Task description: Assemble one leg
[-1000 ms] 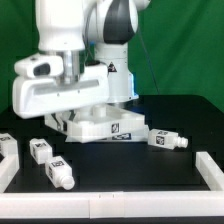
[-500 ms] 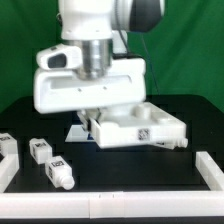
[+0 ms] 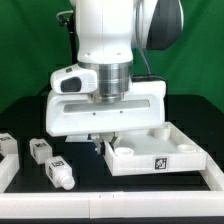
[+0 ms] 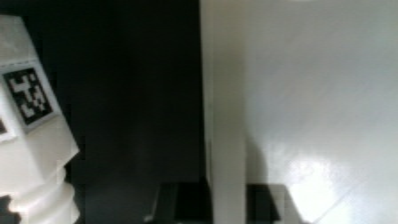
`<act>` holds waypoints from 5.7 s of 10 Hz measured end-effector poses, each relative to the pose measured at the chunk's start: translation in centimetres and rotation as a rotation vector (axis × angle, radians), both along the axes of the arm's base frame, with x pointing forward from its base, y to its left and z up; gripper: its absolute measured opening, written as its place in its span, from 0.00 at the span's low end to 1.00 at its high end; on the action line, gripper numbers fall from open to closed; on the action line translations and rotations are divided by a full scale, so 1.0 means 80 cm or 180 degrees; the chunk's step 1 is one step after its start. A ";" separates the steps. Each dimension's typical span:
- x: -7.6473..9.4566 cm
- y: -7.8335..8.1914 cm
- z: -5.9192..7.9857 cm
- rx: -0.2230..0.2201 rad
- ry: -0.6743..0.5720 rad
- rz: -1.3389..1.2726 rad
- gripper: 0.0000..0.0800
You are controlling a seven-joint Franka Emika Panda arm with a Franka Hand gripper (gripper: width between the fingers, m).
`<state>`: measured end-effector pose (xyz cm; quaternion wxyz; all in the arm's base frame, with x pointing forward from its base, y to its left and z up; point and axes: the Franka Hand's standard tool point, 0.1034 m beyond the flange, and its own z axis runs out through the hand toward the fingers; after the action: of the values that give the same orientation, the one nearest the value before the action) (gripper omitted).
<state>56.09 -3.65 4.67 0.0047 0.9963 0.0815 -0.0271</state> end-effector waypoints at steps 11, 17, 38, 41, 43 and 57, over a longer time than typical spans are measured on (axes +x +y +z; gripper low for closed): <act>0.042 0.019 -0.035 -0.0063 0.0133 -0.0835 0.07; 0.042 0.019 -0.036 -0.0062 0.0134 -0.0834 0.52; 0.015 -0.064 0.035 -0.0077 0.0344 0.0197 0.81; -0.020 -0.110 0.016 -0.0120 0.0515 0.0544 0.81; -0.042 -0.138 0.013 -0.0264 0.0817 0.0662 0.81; -0.094 -0.155 -0.033 -0.0434 0.2334 0.0662 0.81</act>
Offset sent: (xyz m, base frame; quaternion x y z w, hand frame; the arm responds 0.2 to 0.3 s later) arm 0.0365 -0.0082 -0.0056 0.0407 -0.0264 0.1627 0.9855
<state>48.60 -16.02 2.01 0.0441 0.9043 0.1765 -0.3863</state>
